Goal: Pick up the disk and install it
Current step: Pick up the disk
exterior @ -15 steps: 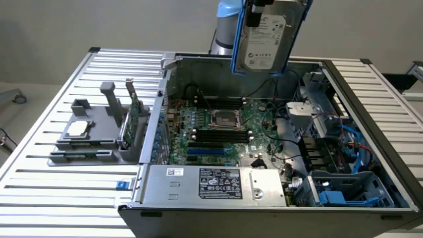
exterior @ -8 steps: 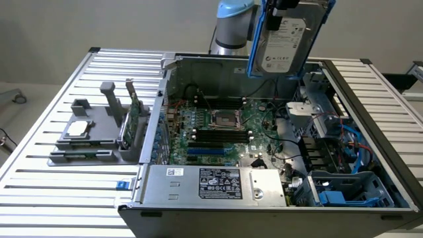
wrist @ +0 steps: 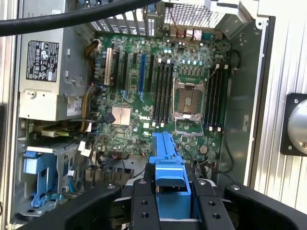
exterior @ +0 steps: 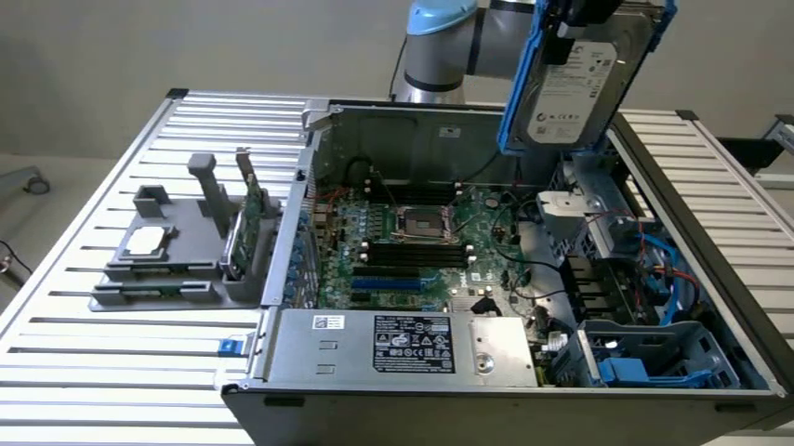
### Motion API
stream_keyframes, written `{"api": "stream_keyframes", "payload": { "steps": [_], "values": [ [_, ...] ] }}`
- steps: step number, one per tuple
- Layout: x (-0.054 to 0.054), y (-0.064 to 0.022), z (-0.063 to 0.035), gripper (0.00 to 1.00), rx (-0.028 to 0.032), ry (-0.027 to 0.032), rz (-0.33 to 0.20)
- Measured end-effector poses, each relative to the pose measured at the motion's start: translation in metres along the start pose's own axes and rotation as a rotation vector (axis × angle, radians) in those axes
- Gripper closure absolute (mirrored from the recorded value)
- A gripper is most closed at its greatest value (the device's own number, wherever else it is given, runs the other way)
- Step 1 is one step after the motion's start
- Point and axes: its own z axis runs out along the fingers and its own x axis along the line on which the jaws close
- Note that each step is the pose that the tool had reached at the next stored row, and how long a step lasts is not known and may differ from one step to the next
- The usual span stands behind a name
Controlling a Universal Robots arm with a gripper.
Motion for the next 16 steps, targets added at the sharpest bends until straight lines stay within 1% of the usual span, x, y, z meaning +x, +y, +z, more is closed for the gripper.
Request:
{"api": "stream_keyframes", "payload": {
  "steps": [10,13,14,16],
  "values": [
    [0.028,-0.017,-0.0013,0.67,0.0003,-0.0024,0.0],
    [0.035,-0.0194,-0.0015,0.67,0.0038,-0.0025,0.0],
    [0.037,-0.0199,-0.0015,0.67,0.0058,-0.0023,0.0],
    [0.041,-0.0206,-0.0016,0.67,0.0117,-0.0018,0.0]
  ]
}}
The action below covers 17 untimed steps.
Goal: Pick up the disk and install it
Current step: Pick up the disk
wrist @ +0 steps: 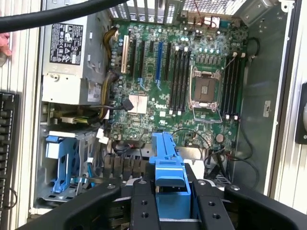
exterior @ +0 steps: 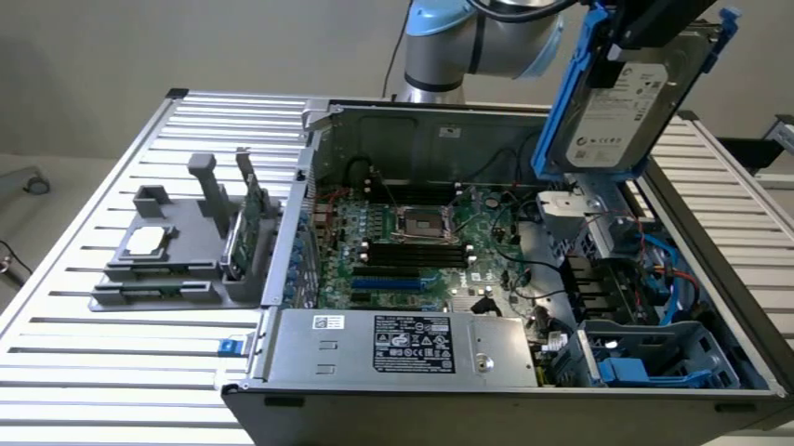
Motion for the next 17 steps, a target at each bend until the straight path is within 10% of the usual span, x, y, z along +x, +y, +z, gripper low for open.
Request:
{"api": "stream_keyframes", "payload": {
  "steps": [6,17],
  "values": [
    [0.013,-0.0055,-0.0003,0.67,0.0198,0.0012,0.0],
    [0.046,-0.0215,-0.0012,0.67,0.0216,0.0007,0.0]
  ]
}}
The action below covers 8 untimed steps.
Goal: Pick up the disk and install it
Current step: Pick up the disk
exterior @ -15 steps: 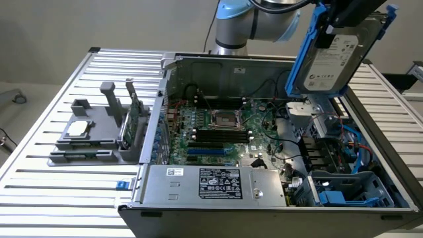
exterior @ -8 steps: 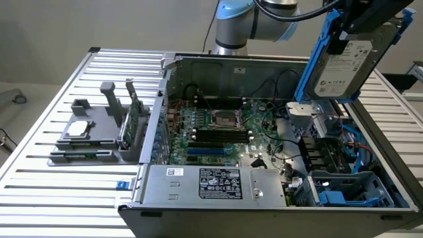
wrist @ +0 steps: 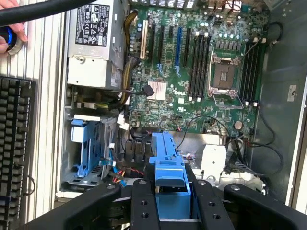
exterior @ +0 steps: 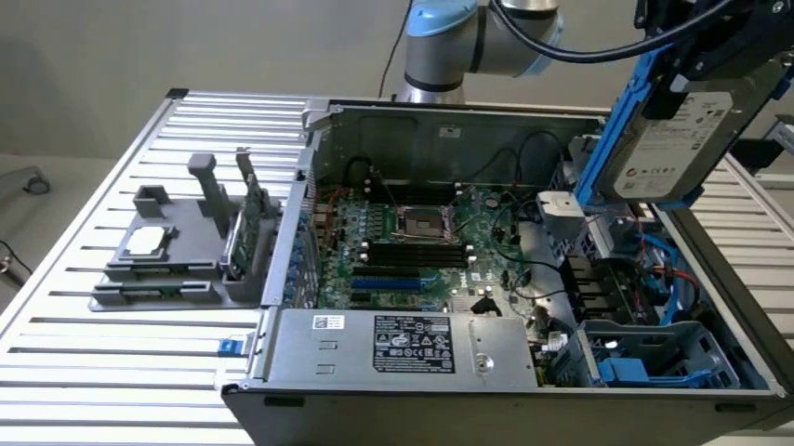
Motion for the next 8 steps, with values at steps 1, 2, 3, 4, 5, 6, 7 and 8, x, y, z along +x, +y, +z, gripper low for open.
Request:
{"api": "stream_keyframes", "payload": {
  "steps": [1,2,3,4,5,6,7,8],
  "values": [
    [0.003,-0.0013,0.0,0.67,0.0,0.0,0.0],
    [0.006,-0.0025,0.0,0.67,0.0,0.0,0.0],
    [0.008,-0.0038,-0.0001,0.67,0.0,0.0,0.0],
    [0.011,-0.005,-0.0002,0.67,0.0,0.0001,0.0],
    [0.014,-0.006,-0.0002,0.67,0.0,0.0001,0.0],
    [0.017,-0.0069,-0.0002,0.67,0.0,0.0,0.0],
    [0.019,-0.0075,-0.0002,0.67,0.0,0.0,0.0],
    [0.021,-0.0079,-0.0003,0.67,0.0,0.0,0.0]
  ]
}}
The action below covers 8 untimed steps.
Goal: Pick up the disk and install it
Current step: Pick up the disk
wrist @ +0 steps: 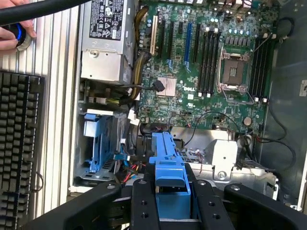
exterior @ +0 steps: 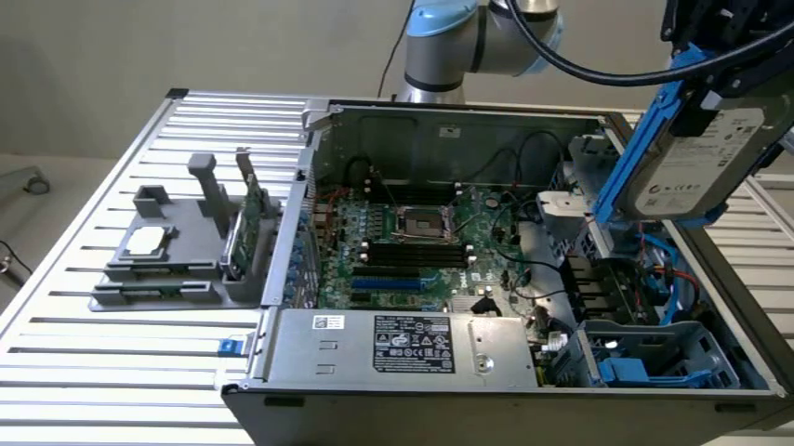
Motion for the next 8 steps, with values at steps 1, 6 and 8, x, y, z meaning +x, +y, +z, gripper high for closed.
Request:
{"api": "stream_keyframes", "payload": {
  "steps": [1,6,8],
  "values": [
    [0.002,-0.0003,0.0,0.67,0.0,0.0,0.0],
    [0.015,-0.0017,-0.0001,0.67,0.0,0.0,0.0],
    [0.02,-0.0021,-0.0002,0.67,0.0,0.0,0.0]
  ]
}}
